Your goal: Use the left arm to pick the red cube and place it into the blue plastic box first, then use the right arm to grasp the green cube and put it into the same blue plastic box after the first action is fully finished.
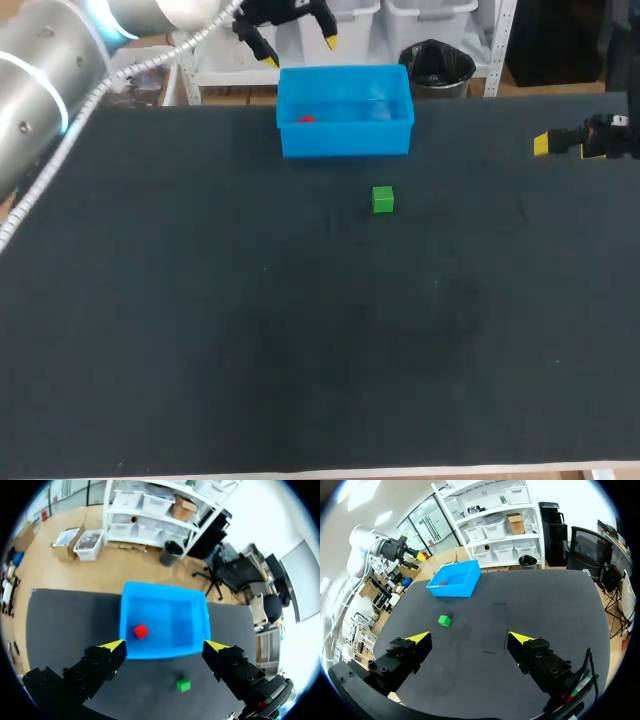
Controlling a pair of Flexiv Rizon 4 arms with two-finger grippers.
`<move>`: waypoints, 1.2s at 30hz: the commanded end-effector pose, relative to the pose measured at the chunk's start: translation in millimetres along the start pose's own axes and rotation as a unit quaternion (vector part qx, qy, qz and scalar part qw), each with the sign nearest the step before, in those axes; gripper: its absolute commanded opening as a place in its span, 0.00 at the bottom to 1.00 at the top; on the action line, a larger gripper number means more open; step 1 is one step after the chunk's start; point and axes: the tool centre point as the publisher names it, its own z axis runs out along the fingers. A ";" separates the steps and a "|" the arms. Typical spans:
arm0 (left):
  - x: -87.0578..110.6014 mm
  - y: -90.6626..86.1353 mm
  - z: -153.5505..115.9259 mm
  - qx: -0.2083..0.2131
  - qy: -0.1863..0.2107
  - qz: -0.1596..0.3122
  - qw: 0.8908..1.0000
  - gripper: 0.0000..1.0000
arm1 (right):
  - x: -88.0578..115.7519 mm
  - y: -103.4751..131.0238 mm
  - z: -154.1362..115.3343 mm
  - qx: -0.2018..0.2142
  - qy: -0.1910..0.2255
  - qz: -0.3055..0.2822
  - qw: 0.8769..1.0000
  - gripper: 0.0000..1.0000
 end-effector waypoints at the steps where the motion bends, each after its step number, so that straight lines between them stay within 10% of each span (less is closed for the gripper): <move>1: 30.4 9.1 -25.9 0.008 -0.031 0.010 0.999 1.00 | 0.0 0.1 0.0 0.000 0.000 0.000 1.000 1.00; 36: 152.1 44.1 -61.5 0.103 -0.047 0.202 0.973 1.00 | 0.0 0.1 0.0 0.000 0.000 0.000 1.000 1.00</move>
